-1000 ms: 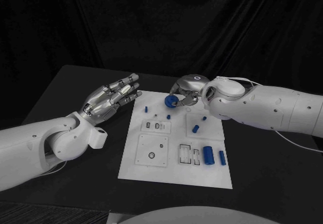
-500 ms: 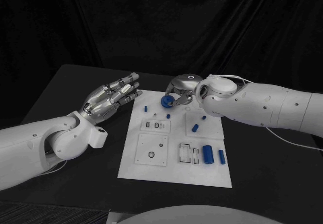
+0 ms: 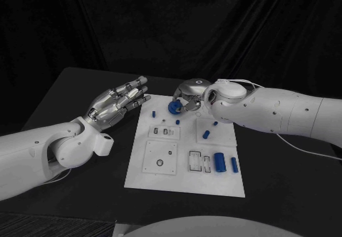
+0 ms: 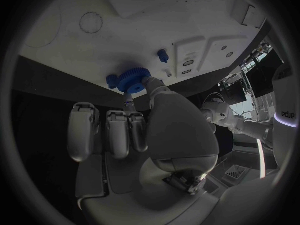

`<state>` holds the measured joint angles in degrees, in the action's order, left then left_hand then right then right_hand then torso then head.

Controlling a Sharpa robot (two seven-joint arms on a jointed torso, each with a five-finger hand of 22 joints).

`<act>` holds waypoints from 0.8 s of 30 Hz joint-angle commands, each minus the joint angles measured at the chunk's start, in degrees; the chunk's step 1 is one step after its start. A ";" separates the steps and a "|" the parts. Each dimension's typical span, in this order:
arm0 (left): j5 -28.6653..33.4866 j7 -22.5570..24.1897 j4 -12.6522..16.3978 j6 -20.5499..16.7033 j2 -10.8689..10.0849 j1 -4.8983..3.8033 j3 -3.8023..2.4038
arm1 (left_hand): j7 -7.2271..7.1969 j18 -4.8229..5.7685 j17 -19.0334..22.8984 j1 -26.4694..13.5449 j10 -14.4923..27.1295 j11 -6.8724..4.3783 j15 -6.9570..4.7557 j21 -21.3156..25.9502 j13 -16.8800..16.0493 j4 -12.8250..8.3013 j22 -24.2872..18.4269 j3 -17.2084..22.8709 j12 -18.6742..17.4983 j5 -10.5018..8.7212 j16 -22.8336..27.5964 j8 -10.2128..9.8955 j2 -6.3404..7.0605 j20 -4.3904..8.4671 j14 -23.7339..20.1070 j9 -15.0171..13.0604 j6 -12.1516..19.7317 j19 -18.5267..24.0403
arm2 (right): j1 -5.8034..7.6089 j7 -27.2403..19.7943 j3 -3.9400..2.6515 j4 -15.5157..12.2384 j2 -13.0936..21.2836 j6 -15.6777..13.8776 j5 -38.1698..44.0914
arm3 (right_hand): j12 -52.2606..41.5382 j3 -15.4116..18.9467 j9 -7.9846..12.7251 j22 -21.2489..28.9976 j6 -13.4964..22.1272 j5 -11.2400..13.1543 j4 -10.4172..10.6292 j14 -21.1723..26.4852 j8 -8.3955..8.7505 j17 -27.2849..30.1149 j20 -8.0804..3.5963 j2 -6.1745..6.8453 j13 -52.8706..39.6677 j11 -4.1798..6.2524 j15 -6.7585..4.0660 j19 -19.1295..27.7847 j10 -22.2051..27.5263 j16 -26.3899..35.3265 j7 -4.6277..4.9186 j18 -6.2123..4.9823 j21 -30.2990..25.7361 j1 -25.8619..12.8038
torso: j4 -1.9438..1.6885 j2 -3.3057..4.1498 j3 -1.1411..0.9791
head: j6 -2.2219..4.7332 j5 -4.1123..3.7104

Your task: Assemble the parts on the task board

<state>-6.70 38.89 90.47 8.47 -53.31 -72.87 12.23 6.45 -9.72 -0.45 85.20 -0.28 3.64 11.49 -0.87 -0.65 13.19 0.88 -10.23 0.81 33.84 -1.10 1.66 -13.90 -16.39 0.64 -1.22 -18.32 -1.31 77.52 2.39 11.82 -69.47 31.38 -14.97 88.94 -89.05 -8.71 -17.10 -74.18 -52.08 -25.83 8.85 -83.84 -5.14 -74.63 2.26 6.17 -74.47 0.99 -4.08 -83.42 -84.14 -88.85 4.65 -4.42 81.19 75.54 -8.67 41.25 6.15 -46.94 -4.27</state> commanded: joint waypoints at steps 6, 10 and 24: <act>-0.04 2.05 -0.06 1.08 0.16 0.13 -0.05 | 0.02 0.87 -0.12 0.71 0.28 0.76 0.65 -0.85 0.65 -0.38 0.22 2.62 -0.81 1.25 -0.64 0.57 -0.19 -0.30 0.02 -0.92 0.47 -0.58 | -0.43 -0.01 -0.04 0.53 -0.29 0.79 0.05 | -0.95 -2.90 -1.13 -10.08 3.20 2.56 -0.03 -6.16 1.61 -15.37 0.47 -1.13 -15.53 -0.48 0.35 0.38 -5.86 -1.15 -0.12 1.46 -1.45 -0.30 | -0.03 -0.01 -0.01 | -0.17 0.00; -0.04 2.01 -0.11 1.11 0.15 0.14 -0.05 | 0.02 0.87 -0.12 0.71 0.28 0.76 0.65 -0.85 0.65 -0.38 0.22 2.62 -0.81 1.25 -0.64 0.57 -0.19 -0.30 0.02 -0.92 0.47 -0.58 | -0.51 -0.06 -0.04 0.47 -0.21 0.66 0.05 | -0.95 -2.43 1.12 -10.04 7.28 7.02 -0.14 -6.16 1.59 -15.37 0.27 -1.19 -15.53 -0.17 0.07 0.49 -5.86 -1.15 -0.48 1.39 -1.88 -1.04 | 0.00 -0.02 0.02 | -0.26 -0.02; -0.04 1.99 -0.34 1.31 0.25 0.23 -0.05 | 0.02 0.90 -0.11 0.75 0.28 0.76 0.67 -0.85 0.65 -0.44 0.23 2.73 -0.81 1.29 -0.62 0.55 -0.22 -0.29 0.01 -0.91 0.57 -0.59 | -0.58 -0.04 -0.04 0.32 0.55 -0.45 0.04 | -0.95 -0.18 3.91 -10.07 9.44 13.18 0.72 -6.16 1.32 -15.37 0.00 -1.56 -15.53 0.02 -0.15 0.52 -5.86 -1.15 -0.65 1.31 -2.48 -3.41 | 0.02 -0.02 -0.02 | -0.33 -0.05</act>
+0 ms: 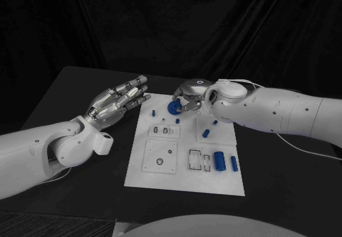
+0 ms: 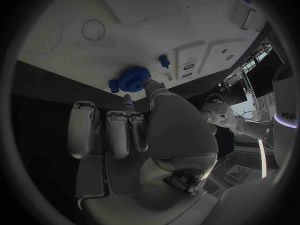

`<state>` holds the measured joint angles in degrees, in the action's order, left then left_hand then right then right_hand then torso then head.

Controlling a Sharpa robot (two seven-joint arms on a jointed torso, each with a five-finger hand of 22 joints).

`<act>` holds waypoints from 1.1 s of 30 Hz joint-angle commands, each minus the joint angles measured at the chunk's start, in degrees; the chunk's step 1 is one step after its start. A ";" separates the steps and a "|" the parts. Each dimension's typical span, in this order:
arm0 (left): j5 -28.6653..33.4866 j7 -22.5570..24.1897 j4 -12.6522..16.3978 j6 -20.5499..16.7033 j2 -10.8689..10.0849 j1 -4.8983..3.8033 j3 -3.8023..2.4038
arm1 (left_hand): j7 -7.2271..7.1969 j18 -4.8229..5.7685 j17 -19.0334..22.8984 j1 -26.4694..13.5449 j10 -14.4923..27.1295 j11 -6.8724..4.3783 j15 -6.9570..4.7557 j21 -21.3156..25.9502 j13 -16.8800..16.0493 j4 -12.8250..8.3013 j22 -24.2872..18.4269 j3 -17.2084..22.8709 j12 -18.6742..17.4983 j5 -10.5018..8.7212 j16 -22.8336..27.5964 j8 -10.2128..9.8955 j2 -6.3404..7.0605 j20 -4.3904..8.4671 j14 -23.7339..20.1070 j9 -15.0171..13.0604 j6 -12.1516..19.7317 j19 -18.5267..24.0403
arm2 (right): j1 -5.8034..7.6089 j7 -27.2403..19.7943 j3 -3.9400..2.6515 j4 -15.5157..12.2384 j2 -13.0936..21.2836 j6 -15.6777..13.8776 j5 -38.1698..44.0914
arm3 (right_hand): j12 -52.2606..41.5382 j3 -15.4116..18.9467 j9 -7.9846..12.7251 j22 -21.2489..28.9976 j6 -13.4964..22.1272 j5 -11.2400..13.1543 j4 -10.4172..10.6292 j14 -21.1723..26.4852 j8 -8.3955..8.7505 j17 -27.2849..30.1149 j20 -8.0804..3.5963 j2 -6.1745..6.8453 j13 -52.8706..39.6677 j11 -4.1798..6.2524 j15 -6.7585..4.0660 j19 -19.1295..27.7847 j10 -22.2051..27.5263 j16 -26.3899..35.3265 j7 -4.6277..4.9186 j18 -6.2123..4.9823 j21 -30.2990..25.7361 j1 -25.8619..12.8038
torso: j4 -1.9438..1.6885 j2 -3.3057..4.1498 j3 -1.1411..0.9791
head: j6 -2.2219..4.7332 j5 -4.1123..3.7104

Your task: Assemble the parts on the task board

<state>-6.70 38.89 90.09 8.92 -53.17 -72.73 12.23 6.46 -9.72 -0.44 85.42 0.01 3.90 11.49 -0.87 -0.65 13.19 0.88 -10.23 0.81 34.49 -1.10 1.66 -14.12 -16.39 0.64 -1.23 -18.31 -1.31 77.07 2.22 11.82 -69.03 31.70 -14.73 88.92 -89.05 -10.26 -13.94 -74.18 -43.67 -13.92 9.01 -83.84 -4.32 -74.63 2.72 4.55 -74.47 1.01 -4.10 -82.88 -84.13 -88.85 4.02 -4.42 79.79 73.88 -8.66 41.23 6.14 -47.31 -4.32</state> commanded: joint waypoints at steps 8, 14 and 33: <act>-0.03 1.95 -0.10 0.98 0.12 0.15 -0.05 | 0.02 0.89 -0.12 0.53 -0.01 0.50 0.67 -0.86 0.65 -0.43 0.23 2.73 -0.81 0.64 -0.62 0.55 0.01 -0.29 0.01 -0.90 0.57 -0.59 | -0.13 0.15 -0.03 -0.38 1.04 -0.54 0.06 | -0.95 2.47 1.46 -10.08 0.15 2.11 2.03 -6.16 0.12 -15.37 -0.58 -0.69 -15.53 0.33 -0.33 0.00 -5.87 -1.15 -0.51 1.26 -1.37 -3.75 | 0.06 0.00 0.00 | 0.20 -0.13; -0.03 1.96 -0.23 1.11 0.27 0.21 -0.05 | 0.02 0.91 -0.12 0.55 -0.01 0.50 0.68 -0.86 0.65 -0.47 0.23 2.81 -0.81 0.66 -0.62 0.55 -0.04 -0.29 0.00 -0.90 0.58 -0.60 | -0.20 -0.05 -0.03 -0.28 0.99 0.52 0.06 | -0.95 3.42 2.38 -9.88 0.83 3.68 2.96 -6.16 0.52 -15.37 -0.78 -0.86 -15.53 0.60 -0.55 0.35 -5.87 -1.15 -0.86 1.11 -2.11 -5.05 | 0.06 0.00 0.00 | 0.00 -0.14; -0.03 1.97 -0.34 1.28 0.35 0.26 -0.05 | 0.03 0.96 -0.14 0.63 -0.01 0.51 0.70 -0.88 0.65 -0.56 0.24 3.06 -0.81 0.70 -0.71 0.54 -0.17 -0.29 0.02 -0.90 0.64 -0.62 | -1.03 -0.14 -0.03 1.33 -0.66 2.97 0.06 | -0.95 4.63 7.35 -8.60 12.93 4.67 3.09 -6.16 1.43 -15.37 -1.96 -0.62 -15.53 2.30 -1.90 1.98 -5.87 -1.15 -2.96 0.36 -5.64 -4.97 | -0.07 -0.01 0.05 | -0.11 -0.13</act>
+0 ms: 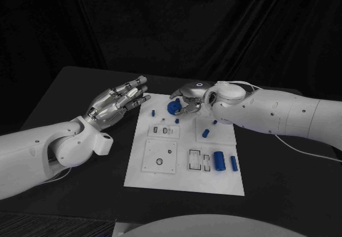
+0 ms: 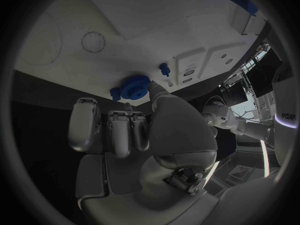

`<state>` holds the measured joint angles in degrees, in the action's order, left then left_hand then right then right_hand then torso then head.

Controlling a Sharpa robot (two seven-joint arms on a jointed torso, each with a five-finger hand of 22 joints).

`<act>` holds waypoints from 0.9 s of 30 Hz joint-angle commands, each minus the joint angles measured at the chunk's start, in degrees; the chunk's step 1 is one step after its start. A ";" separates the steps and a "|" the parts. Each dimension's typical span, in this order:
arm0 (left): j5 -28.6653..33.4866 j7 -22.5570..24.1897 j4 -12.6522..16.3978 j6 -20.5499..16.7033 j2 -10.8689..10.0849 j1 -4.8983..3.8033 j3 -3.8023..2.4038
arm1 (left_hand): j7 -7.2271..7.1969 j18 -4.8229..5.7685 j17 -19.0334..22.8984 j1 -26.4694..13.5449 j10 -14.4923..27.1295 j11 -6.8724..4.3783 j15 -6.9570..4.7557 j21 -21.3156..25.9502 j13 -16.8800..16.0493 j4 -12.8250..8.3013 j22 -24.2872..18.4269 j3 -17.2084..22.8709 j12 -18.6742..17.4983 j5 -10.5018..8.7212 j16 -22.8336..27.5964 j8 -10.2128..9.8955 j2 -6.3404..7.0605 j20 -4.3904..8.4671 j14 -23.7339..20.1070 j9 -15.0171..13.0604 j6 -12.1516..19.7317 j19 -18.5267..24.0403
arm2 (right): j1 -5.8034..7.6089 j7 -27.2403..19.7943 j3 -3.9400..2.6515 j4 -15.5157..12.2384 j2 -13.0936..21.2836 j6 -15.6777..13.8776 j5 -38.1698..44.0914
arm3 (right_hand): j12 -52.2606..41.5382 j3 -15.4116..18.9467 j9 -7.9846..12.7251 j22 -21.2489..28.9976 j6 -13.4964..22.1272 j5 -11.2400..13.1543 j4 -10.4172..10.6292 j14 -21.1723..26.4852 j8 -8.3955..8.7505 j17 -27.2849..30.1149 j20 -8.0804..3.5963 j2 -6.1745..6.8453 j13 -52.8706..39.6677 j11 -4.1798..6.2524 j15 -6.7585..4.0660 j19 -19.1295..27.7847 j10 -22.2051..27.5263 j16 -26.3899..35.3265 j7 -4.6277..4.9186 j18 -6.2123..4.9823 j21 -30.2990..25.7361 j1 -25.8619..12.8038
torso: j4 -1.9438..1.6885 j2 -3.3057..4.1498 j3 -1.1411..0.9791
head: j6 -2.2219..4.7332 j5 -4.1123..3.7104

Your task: Assemble the parts on the task board

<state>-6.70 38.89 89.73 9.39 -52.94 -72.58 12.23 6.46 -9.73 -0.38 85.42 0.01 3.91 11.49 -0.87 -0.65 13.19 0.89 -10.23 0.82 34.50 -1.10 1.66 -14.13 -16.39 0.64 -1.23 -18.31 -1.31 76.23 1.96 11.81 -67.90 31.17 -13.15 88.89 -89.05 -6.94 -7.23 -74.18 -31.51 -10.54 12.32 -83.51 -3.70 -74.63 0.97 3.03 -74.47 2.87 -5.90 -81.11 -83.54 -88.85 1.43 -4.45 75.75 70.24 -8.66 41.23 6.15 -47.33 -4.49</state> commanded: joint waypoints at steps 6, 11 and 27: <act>-0.03 1.93 -0.04 0.86 0.08 0.13 -0.05 | 0.06 0.99 -0.24 0.66 -0.01 0.55 0.74 -0.90 0.65 -0.62 0.24 3.18 -0.82 0.71 -0.83 0.56 -0.21 -0.30 0.07 -0.91 0.54 -0.64 | -0.26 0.38 -0.03 0.42 -0.12 1.96 0.09 | -0.95 1.55 0.40 -8.57 -1.67 1.68 0.04 -6.49 0.37 -15.37 -0.36 0.83 -15.53 0.42 -0.20 0.21 -6.46 -1.15 -0.11 0.39 -1.79 -1.66 | -0.11 -0.02 0.04 | -0.09 -0.01; -0.03 1.90 -0.09 0.85 0.03 0.16 -0.05 | 0.09 1.01 -0.25 0.67 -0.01 0.59 0.76 -0.92 0.65 -0.64 0.25 3.25 -0.82 0.72 -0.86 0.57 -0.23 -0.30 0.08 -0.92 0.51 -0.66 | -0.29 0.62 -0.03 0.46 0.16 2.08 0.09 | -0.95 2.05 -0.47 -8.58 -8.64 2.12 0.71 -6.49 -0.84 -15.37 -0.26 0.59 -15.53 0.03 0.04 0.16 -6.46 -1.15 0.45 0.41 -2.09 -2.47 | -0.09 0.00 0.08 | -0.11 -0.01; -0.03 1.72 -0.05 0.71 -0.29 0.21 -0.05 | 0.22 1.10 -0.28 0.76 -0.01 0.75 0.82 -0.95 0.65 -0.76 0.26 3.77 -0.82 0.77 -1.00 0.61 -0.51 -0.29 0.13 -0.94 0.40 -0.70 | -0.28 -0.73 -0.03 -0.80 2.60 -2.88 0.09 | -0.95 3.43 -0.73 -8.80 -14.69 5.14 4.14 -6.49 -1.46 -15.37 0.45 0.36 -15.53 -0.84 0.79 -0.04 -6.46 -1.15 1.42 0.37 -2.66 -5.98 | 0.08 0.02 -0.03 | 0.01 0.34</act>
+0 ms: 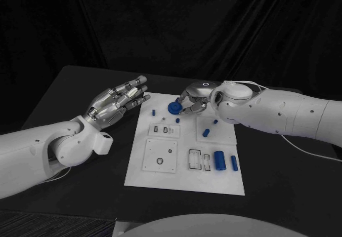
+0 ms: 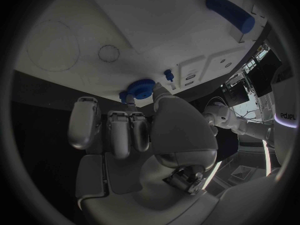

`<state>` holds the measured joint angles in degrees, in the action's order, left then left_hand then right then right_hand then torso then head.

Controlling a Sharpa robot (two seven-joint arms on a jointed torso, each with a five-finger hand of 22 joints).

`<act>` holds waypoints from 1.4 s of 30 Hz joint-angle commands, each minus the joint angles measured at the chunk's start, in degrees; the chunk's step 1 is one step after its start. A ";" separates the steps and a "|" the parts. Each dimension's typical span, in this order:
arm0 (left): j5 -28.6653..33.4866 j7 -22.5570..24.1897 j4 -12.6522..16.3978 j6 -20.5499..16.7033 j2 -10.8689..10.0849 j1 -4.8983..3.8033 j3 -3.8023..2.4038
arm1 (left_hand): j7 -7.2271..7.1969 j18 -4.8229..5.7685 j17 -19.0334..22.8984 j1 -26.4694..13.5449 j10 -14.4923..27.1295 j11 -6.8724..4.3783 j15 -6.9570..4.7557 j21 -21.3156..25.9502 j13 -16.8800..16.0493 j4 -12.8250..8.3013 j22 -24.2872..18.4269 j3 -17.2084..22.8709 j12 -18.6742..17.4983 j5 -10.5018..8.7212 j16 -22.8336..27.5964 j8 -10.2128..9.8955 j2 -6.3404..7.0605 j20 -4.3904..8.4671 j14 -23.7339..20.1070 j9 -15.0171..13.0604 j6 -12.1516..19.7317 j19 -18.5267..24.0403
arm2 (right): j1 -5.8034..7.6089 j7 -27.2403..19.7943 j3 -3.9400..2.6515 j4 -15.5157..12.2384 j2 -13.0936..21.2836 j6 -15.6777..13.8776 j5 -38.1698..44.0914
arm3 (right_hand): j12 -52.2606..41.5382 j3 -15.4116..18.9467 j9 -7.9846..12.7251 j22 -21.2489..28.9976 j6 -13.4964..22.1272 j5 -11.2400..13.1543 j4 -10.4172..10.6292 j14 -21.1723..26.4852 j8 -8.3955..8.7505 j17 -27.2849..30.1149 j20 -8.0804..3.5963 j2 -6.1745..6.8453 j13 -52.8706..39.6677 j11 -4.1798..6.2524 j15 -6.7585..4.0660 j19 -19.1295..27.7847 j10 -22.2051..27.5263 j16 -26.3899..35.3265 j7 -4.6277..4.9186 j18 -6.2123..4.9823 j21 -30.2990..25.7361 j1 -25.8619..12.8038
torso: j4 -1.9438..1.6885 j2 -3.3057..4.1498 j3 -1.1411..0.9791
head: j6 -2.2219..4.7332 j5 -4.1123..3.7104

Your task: Assemble the parts on the task board

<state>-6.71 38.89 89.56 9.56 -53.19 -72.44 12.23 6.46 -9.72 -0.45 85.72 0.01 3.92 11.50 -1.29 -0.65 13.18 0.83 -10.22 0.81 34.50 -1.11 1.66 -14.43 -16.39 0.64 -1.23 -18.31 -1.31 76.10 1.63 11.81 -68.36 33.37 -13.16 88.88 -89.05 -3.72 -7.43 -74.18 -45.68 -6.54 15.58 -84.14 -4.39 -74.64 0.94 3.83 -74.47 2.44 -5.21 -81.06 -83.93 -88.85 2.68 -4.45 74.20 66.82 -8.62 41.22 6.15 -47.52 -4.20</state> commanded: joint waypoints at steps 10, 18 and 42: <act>-0.02 1.69 0.05 0.41 -0.23 0.09 -0.04 | 0.23 1.14 -0.21 0.52 -0.01 0.76 0.83 -0.56 0.65 -0.83 0.33 4.01 -0.81 0.81 -1.03 0.62 -0.32 -0.29 0.13 -0.94 0.38 -0.72 | 1.22 -2.88 -0.03 -4.89 5.40 -12.36 -0.36 | -0.95 -1.01 -0.31 -9.28 -1.68 -2.44 -0.13 -5.86 -0.53 -15.36 0.66 -0.28 -15.53 -0.73 0.31 -0.58 -6.07 -1.15 0.65 0.53 -0.66 0.72 | 0.02 0.01 -0.01 | 0.41 -0.02; -0.02 1.58 -0.22 0.42 -0.05 0.09 -0.04 | 0.23 1.15 -0.21 0.56 -0.01 0.77 0.83 -0.57 0.65 -0.87 0.34 4.09 -0.81 0.82 -1.05 0.62 -0.34 -0.29 0.14 -0.94 0.36 -0.73 | 3.35 -1.08 -0.02 -10.52 12.43 -13.33 -0.45 | -0.95 -2.77 -0.87 -10.30 -4.94 -9.63 -2.94 -5.86 -1.15 -15.36 0.95 0.03 -15.53 -1.20 0.66 -1.69 -6.07 -1.15 1.24 0.91 0.86 6.62 | 0.00 -0.04 -0.03 | 0.55 -0.33; -0.02 1.72 -0.37 0.59 -0.25 0.61 -0.04 | 0.23 1.17 -0.22 0.62 -0.01 0.77 0.86 -0.57 0.65 -0.98 0.34 4.24 -0.81 0.80 -1.10 0.62 -0.31 -0.29 0.15 -0.94 0.38 -0.74 | -0.78 1.57 0.05 -17.07 25.27 -16.55 -3.19 | -0.95 -2.12 -1.47 -10.85 -6.10 -5.68 -2.24 -5.86 -0.64 -15.36 1.10 2.18 -15.53 -1.34 0.80 -1.94 -6.07 -1.15 1.35 0.95 0.88 7.72 | 0.16 -0.14 -0.13 | 0.56 0.00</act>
<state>-6.72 38.90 89.15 9.58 -53.42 -71.94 12.24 6.47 -9.72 -0.45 85.73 -0.18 4.11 11.50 -1.30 -0.65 12.26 0.87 -7.39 0.81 34.50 -1.11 1.66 -14.43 -16.39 0.64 -1.23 -18.31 -1.32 75.49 2.23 11.90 -85.31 58.44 -26.06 86.76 -89.05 -6.16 -8.11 -74.18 -51.50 -13.20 13.12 -84.03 -4.72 -74.64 2.04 4.39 -74.47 1.91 -4.69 -83.00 -84.43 -88.85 3.82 -4.43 74.33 74.48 -8.46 41.04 6.08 -46.98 -4.17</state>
